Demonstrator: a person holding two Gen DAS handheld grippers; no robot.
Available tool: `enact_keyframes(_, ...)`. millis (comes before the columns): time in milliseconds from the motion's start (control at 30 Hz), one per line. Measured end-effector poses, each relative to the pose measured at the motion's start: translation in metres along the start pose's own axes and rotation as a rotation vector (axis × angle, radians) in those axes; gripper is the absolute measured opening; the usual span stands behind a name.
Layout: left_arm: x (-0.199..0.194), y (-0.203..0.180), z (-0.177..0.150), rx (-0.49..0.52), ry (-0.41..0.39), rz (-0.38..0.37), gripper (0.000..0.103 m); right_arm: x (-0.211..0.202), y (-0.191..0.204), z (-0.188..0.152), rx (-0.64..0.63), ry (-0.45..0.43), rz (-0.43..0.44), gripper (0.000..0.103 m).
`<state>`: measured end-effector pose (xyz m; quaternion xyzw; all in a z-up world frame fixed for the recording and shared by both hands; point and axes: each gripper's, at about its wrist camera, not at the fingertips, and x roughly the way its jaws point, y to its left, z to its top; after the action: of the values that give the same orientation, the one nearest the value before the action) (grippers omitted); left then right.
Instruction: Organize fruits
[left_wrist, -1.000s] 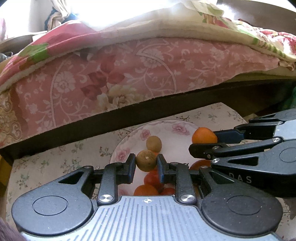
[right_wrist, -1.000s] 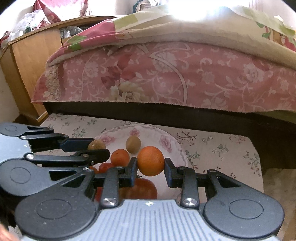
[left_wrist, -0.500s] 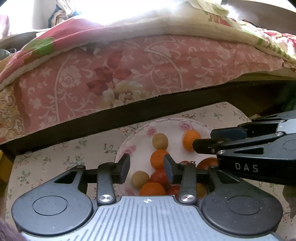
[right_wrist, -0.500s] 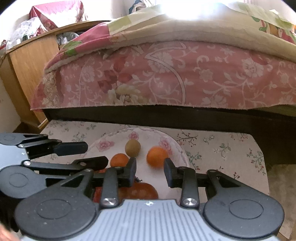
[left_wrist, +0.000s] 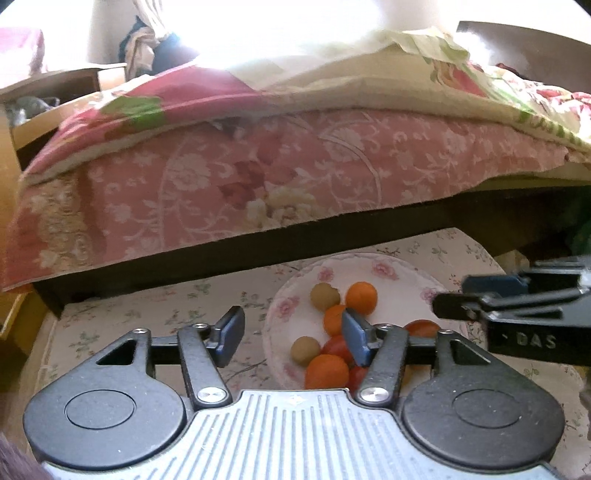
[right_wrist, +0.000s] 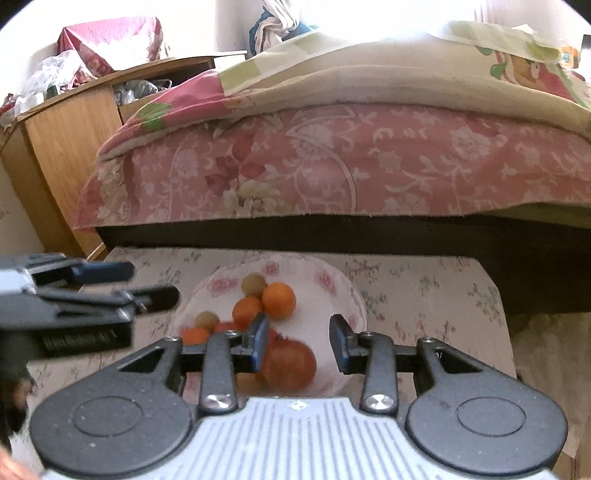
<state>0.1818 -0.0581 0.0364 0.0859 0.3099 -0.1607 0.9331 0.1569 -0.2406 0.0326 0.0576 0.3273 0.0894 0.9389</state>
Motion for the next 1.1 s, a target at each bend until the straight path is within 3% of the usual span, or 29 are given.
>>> enact_keyframes(367,-0.039,-0.009,-0.023,-0.012,0.014,0.047,0.086,-0.038,0.014,-0.024,-0.005,0.011,-0.007,0.037)
enact_keyframes(900,-0.074,-0.037,-0.055,0.005,0.038,0.064,0.092,-0.091,0.021,-0.070,0.048,0.028,-0.042,0.038)
enact_keyframes(967,-0.078,-0.041,-0.060,0.011,0.035,0.073,0.103,-0.095,0.023,-0.074,0.051,0.032,-0.040,0.038)
enact_keyframes(1100,-0.087,-0.046,-0.067,0.007,0.028,0.063,0.103,-0.103,0.028,-0.082,0.066,0.037,-0.038,0.038)
